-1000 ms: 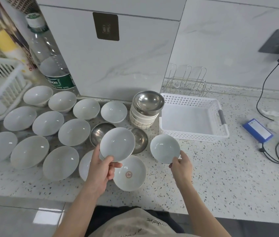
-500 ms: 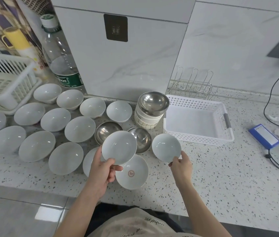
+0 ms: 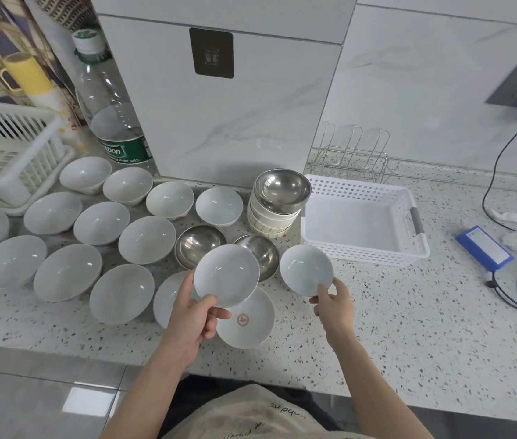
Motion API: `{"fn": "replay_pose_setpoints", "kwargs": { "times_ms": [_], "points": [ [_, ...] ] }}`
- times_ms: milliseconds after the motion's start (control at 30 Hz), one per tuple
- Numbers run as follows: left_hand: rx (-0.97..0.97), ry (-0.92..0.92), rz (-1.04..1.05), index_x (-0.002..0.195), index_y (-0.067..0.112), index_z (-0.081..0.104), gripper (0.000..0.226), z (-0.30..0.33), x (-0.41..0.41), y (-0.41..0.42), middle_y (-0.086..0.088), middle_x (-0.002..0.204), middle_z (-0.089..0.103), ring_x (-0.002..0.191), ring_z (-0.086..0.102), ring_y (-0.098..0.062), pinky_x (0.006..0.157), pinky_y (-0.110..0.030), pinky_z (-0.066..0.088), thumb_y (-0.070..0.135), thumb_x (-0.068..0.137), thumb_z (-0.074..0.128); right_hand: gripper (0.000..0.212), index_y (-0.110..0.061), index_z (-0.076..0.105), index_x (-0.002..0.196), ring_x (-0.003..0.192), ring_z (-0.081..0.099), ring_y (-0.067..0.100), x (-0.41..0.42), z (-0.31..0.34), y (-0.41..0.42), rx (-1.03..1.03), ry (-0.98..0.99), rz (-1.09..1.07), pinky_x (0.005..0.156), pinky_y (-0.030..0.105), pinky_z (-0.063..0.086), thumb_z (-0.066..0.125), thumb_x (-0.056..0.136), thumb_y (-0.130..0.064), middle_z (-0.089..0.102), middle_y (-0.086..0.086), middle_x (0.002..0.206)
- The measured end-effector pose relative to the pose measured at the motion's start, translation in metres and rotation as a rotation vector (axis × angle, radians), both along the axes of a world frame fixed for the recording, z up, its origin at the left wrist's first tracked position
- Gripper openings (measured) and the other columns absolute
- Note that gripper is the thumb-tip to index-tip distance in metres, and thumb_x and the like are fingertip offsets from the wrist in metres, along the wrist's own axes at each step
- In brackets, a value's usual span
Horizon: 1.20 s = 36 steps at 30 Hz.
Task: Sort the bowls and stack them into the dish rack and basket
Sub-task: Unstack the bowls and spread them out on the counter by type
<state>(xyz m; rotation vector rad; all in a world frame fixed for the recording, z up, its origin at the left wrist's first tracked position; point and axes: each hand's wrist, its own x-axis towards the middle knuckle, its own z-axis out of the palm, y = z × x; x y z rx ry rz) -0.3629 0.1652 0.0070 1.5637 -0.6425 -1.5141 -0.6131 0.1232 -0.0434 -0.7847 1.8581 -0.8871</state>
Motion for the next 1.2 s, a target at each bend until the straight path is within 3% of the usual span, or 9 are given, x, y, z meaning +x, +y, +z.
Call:
{"fn": "replay_pose_setpoints", "kwargs": {
  "times_ms": [167,300,400,533,600,733,967,1067,1200],
  "points": [
    [-0.028,-0.057,-0.105,0.133,0.049,0.045,0.067,0.003,-0.011,0.002,-0.021,0.066,0.069,0.039,0.048,-0.009,0.035,-0.020,0.030,-0.004,0.093,0.047,0.050,-0.020,0.042,0.142,0.084,0.060,0.018,-0.004,0.006,0.011,0.019,-0.006,-0.063,0.073,0.039,0.049,0.047,0.097,-0.040,0.071,0.003,0.081],
    [-0.049,-0.122,-0.245,0.133,0.052,0.043,0.069,0.007,-0.029,0.003,-0.022,0.082,0.072,0.039,0.051,-0.009,0.035,-0.022,0.031,-0.002,0.092,0.047,0.029,-0.020,0.065,0.111,0.063,0.057,0.008,-0.011,0.020,0.032,-0.074,0.002,0.004,0.060,0.028,0.043,0.047,0.098,-0.039,0.069,-0.001,0.067],
    [-0.042,-0.142,-0.366,0.123,0.065,0.038,0.071,0.007,-0.047,0.005,-0.018,0.067,0.072,0.043,0.053,-0.013,0.036,-0.022,0.030,0.001,0.092,0.045,0.031,-0.018,0.071,0.105,0.045,0.040,0.008,-0.021,0.030,0.046,-0.130,-0.143,0.160,0.048,0.020,0.037,0.048,0.100,-0.038,0.067,0.005,0.061],
    [-0.022,-0.156,-0.473,0.129,0.067,0.033,0.073,0.000,-0.071,0.007,-0.016,0.067,0.072,0.052,0.057,-0.018,0.037,-0.019,0.031,0.005,0.092,0.044,0.030,-0.024,0.071,0.106,0.044,0.042,0.004,-0.031,0.036,0.059,-0.162,-0.171,0.347,0.044,0.018,0.033,0.056,0.088,-0.043,0.062,-0.003,0.057],
    [-0.029,-0.164,-0.532,0.128,0.067,0.034,0.070,-0.003,-0.080,0.009,-0.013,0.067,0.073,0.048,0.057,-0.013,0.039,-0.019,0.035,0.008,0.093,0.045,0.017,-0.031,0.070,0.101,0.044,0.039,0.006,-0.036,0.032,0.061,-0.148,-0.057,0.375,0.046,0.021,0.033,0.059,0.088,-0.031,0.051,-0.008,0.048],
    [-0.070,-0.184,-0.626,0.141,0.056,0.028,0.058,-0.009,-0.094,0.015,-0.004,0.085,0.071,0.046,0.062,-0.004,0.039,-0.016,0.038,0.023,0.099,0.052,0.024,-0.026,0.070,0.093,0.048,0.036,0.013,-0.049,0.018,0.064,-0.094,0.074,0.347,0.049,0.028,0.032,0.054,0.088,-0.009,0.042,-0.008,0.049],
    [-0.174,-0.317,-0.797,0.127,0.078,0.001,0.098,-0.014,-0.104,0.025,0.013,0.116,0.060,0.084,0.066,-0.001,0.060,-0.022,0.054,0.035,0.077,0.073,0.025,-0.032,0.065,0.094,0.047,0.039,0.012,-0.057,0.005,0.071,-0.025,0.109,0.358,0.048,0.027,0.034,0.053,0.089,-0.011,0.048,-0.010,0.045],
    [-0.183,-0.517,-0.843,0.144,0.062,0.001,0.102,-0.017,-0.106,0.025,0.014,0.104,0.064,0.084,0.066,-0.002,0.079,-0.034,0.059,0.037,0.075,0.073,0.023,-0.031,0.064,0.098,0.047,0.038,0.011,-0.053,0.000,0.072,-0.010,0.104,0.368,0.047,0.024,0.033,0.052,0.090,-0.013,0.046,-0.009,0.049],
    [-0.109,-0.712,-0.852,0.151,0.043,-0.005,0.107,-0.020,-0.104,0.020,0.006,0.104,0.066,0.086,0.068,-0.012,0.075,-0.034,0.057,0.044,0.078,0.073,0.025,-0.026,0.064,0.107,0.047,0.037,0.012,-0.048,-0.001,0.071,-0.005,0.081,0.359,0.045,0.023,0.031,0.051,0.090,-0.011,0.044,-0.008,0.049]
  ]
}}
